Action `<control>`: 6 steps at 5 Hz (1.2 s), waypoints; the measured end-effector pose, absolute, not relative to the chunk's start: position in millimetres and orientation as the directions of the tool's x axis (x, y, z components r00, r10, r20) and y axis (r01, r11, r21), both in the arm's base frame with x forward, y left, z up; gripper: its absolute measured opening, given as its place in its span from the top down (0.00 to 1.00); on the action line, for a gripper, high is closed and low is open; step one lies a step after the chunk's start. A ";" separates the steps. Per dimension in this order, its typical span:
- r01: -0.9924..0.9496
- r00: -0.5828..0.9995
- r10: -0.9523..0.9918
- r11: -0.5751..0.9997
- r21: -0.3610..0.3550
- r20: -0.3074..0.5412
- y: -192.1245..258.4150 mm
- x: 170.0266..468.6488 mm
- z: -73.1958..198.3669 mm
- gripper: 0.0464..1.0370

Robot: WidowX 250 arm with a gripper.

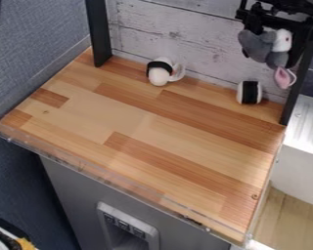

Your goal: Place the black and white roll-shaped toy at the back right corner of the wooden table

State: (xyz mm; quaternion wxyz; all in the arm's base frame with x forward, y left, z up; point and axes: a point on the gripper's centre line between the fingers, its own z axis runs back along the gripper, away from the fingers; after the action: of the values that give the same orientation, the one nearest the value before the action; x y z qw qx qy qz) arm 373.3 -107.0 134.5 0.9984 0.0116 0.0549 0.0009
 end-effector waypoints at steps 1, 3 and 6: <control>-0.034 0.992 0.037 0.999 0.023 -0.121 -108.1 372.6 134.1 0.28; -0.025 0.991 0.027 1.000 0.015 -0.130 -108.7 371.7 134.0 0.28; 0.035 0.989 -0.033 0.999 0.009 -0.141 -108.0 369.0 126.1 0.28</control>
State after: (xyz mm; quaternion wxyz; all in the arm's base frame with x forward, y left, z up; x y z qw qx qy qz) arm 369.0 -108.0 126.1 0.9973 0.0059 0.0706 -0.0171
